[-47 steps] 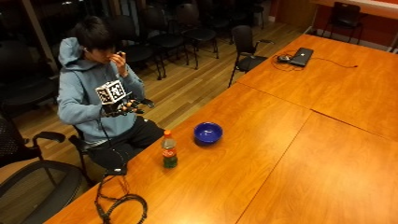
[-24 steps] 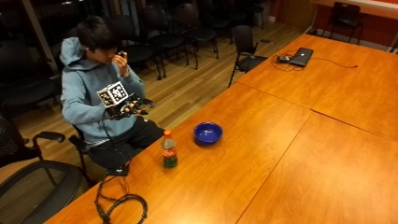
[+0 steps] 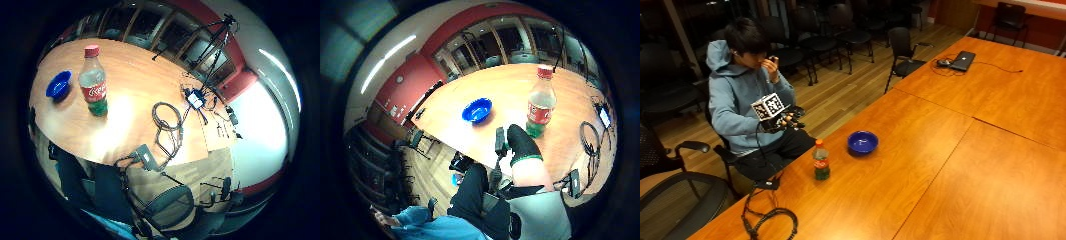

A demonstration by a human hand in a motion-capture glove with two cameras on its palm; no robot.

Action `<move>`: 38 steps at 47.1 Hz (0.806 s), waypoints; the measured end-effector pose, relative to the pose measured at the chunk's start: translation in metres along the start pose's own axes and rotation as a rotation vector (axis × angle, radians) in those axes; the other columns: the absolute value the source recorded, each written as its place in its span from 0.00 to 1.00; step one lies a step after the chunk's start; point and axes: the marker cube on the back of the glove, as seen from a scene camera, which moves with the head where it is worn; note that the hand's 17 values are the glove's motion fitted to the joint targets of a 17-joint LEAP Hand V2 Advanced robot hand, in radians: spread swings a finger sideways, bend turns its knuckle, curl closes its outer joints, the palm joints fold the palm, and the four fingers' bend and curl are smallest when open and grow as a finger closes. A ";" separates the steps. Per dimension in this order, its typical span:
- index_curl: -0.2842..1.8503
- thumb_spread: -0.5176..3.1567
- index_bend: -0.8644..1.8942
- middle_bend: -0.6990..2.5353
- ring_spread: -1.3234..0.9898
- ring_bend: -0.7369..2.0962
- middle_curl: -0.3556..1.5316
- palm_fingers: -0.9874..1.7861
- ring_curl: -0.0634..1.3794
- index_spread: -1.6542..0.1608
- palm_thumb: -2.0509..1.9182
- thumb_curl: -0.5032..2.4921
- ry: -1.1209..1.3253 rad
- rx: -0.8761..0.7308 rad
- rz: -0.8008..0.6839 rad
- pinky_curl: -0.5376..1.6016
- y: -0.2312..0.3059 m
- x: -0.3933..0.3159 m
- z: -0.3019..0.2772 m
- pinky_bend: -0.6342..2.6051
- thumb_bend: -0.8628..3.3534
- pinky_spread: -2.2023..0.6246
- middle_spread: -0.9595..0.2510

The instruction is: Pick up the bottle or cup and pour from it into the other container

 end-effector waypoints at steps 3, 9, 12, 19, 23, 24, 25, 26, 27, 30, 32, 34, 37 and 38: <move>0.24 0.42 0.36 0.29 0.63 0.41 0.37 0.38 0.23 0.75 0.68 0.31 -0.002 0.002 -0.005 0.37 -0.001 0.001 0.002 0.39 0.20 0.86 0.83; 0.24 0.42 0.36 0.30 0.62 0.41 0.37 0.38 0.23 0.75 0.68 0.31 -0.017 -0.012 -0.002 0.37 -0.010 0.015 0.006 0.38 0.20 0.86 0.83; 0.24 0.42 0.36 0.29 0.62 0.41 0.37 0.38 0.23 0.75 0.68 0.31 -0.048 -0.018 0.011 0.37 -0.015 0.023 0.009 0.39 0.20 0.86 0.83; 0.24 0.42 0.36 0.29 0.62 0.41 0.37 0.38 0.23 0.75 0.67 0.31 -0.155 -0.051 0.071 0.37 -0.020 0.040 0.017 0.39 0.20 0.86 0.83; 0.24 0.42 0.36 0.29 0.62 0.41 0.37 0.38 0.23 0.75 0.67 0.31 -0.180 -0.055 0.092 0.37 -0.023 0.052 0.024 0.39 0.20 0.86 0.83; 0.24 0.42 0.36 0.29 0.62 0.41 0.37 0.38 0.23 0.75 0.67 0.31 -0.187 -0.061 0.094 0.37 -0.024 0.055 0.025 0.39 0.20 0.86 0.83; 0.24 0.42 0.36 0.30 0.62 0.41 0.37 0.38 0.23 0.75 0.67 0.31 -0.197 -0.069 0.096 0.37 -0.026 0.058 0.026 0.38 0.20 0.86 0.83; 0.24 0.42 0.36 0.30 0.62 0.42 0.37 0.38 0.23 0.75 0.67 0.31 -0.210 -0.077 0.100 0.37 -0.028 0.062 0.027 0.38 0.20 0.86 0.83; 0.24 0.42 0.36 0.30 0.62 0.42 0.37 0.38 0.23 0.75 0.67 0.31 -0.226 -0.086 0.104 0.37 -0.031 0.065 0.027 0.38 0.20 0.86 0.83; 0.24 0.42 0.36 0.30 0.62 0.42 0.37 0.38 0.24 0.75 0.66 0.31 -0.283 -0.100 0.124 0.37 -0.034 0.072 0.032 0.38 0.20 0.86 0.83; 0.24 0.42 0.36 0.30 0.62 0.42 0.37 0.38 0.24 0.75 0.66 0.30 -0.319 -0.093 0.137 0.37 -0.030 0.072 0.038 0.38 0.20 0.86 0.83; 0.24 0.42 0.36 0.30 0.62 0.42 0.37 0.38 0.24 0.76 0.66 0.30 -0.352 -0.087 0.147 0.37 -0.028 0.073 0.043 0.38 0.20 0.86 0.83; 0.23 0.42 0.36 0.30 0.62 0.41 0.37 0.38 0.24 0.76 0.66 0.30 -0.397 -0.106 0.163 0.37 -0.034 0.082 0.047 0.38 0.20 0.86 0.83; 0.23 0.41 0.36 0.30 0.62 0.41 0.37 0.38 0.24 0.76 0.66 0.30 -0.409 -0.110 0.170 0.37 -0.036 0.086 0.048 0.38 0.20 0.86 0.83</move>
